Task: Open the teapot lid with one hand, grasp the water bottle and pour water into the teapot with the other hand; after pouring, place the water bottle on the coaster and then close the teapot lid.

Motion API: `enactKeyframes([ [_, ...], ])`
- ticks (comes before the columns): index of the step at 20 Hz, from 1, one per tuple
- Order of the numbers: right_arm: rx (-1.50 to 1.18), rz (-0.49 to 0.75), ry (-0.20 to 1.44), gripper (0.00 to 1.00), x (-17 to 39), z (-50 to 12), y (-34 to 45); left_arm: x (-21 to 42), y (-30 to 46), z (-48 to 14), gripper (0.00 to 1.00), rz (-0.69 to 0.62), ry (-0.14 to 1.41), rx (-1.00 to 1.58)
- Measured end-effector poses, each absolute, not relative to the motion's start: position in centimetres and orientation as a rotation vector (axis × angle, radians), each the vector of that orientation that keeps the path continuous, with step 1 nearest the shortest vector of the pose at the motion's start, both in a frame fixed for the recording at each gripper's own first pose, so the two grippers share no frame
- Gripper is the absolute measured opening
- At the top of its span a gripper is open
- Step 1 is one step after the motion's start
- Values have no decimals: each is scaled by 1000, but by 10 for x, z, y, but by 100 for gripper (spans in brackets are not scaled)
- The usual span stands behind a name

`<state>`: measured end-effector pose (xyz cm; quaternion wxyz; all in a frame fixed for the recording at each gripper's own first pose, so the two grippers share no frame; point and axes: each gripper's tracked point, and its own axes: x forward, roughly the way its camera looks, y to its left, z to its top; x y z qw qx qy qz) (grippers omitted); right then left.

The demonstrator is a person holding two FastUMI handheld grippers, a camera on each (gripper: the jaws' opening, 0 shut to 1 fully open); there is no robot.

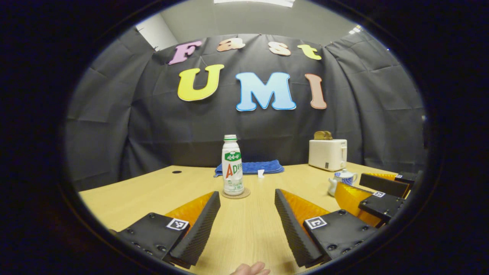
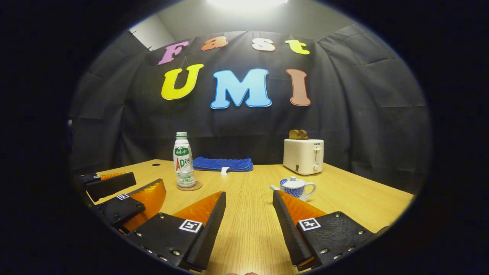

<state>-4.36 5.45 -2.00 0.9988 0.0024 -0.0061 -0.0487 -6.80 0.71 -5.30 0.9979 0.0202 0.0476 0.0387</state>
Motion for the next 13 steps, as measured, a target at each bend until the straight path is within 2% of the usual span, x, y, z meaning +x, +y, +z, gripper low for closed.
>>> enactKeyframes([
  [7,4,-99,-12,77,-43,-20,54,-69,7,-52,99,78,97,40],
  [10,5,-101,-13,77,-44,-19,54,-70,7,-52,91,78,98,41],
  [13,5,-105,-14,77,-44,-19,52,-69,7,-51,91,78,97,41],
])
